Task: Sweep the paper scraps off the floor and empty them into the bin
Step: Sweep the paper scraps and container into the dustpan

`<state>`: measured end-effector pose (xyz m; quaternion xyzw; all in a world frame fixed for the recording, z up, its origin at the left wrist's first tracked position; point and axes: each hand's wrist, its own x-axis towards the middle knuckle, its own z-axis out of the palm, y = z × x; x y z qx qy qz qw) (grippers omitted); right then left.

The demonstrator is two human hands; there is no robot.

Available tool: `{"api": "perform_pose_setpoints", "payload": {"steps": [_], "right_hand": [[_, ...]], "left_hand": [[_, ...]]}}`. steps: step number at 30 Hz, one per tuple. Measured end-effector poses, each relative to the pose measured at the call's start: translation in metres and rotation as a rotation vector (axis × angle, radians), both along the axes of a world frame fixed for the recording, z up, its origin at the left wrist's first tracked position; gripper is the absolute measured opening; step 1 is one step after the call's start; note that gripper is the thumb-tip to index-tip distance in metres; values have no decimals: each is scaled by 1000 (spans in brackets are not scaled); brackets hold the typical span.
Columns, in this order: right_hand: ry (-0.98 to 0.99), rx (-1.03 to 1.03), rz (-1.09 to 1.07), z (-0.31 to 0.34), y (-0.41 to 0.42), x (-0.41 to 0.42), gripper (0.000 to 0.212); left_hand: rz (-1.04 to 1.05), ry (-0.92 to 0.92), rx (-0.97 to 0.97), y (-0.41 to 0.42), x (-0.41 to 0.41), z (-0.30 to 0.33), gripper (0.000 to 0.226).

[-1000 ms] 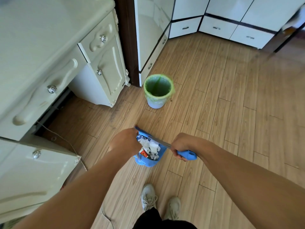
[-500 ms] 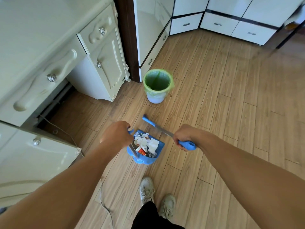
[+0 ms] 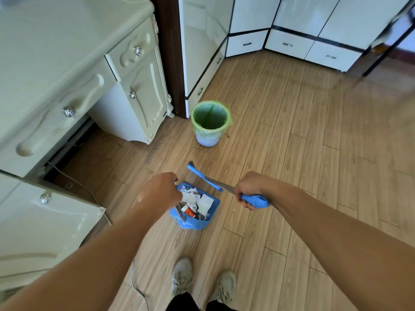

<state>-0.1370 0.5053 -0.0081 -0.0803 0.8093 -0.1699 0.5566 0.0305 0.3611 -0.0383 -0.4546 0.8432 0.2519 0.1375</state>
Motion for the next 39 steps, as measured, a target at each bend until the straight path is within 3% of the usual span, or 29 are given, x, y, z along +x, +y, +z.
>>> {"api": "perform_pose_setpoints", "payload": {"steps": [8,11,13,25,35,39], "right_hand": [[-106,36,-3,-28,-3,38,19],[-156,26,-76,-18,0,42,14],[-178,17,-114,-10,-1,43,13],[-190,-20,-231,10,-40,53,15],[-92,3,-127,23,-49,41,19],[-113,9,-173,24,-56,40,9]], "left_hand": [[-33,-19,36,-4,1,-5,34],[-65,-126,126,-6,2,0,21],[-131,-182,148,-7,1,5,25],[-162,-110,174,-13,2,10,21],[-95,-88,155,-32,35,6,19],[-56,-116,158,-37,57,4,11]]}}
